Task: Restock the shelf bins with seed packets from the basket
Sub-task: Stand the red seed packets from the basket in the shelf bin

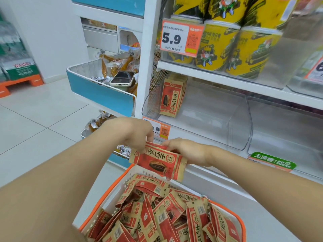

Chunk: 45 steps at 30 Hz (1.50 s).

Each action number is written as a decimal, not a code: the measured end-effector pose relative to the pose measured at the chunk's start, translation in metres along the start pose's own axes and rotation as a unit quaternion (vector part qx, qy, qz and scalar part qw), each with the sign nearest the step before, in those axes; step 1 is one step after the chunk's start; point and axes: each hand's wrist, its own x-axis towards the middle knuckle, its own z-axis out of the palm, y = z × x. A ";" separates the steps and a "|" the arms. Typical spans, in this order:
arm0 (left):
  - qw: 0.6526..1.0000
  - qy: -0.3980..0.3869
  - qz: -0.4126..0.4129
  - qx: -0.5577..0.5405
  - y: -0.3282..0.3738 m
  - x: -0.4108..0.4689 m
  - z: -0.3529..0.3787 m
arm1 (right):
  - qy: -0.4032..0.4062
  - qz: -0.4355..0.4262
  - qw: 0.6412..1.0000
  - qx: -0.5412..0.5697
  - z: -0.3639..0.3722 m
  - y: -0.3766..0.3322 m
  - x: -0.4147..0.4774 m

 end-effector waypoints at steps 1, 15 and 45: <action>1.000 0.005 0.001 -0.024 -0.002 -0.001 -0.002 | 0.073 -0.056 0.992 -0.083 0.001 -0.003 -0.003; 0.672 0.291 -0.054 -0.678 0.030 -0.011 -0.018 | 0.529 -0.191 0.827 0.018 -0.020 -0.037 -0.023; 0.580 0.346 0.005 -0.737 0.079 -0.002 0.005 | 0.304 -0.139 0.840 0.426 -0.001 -0.050 -0.019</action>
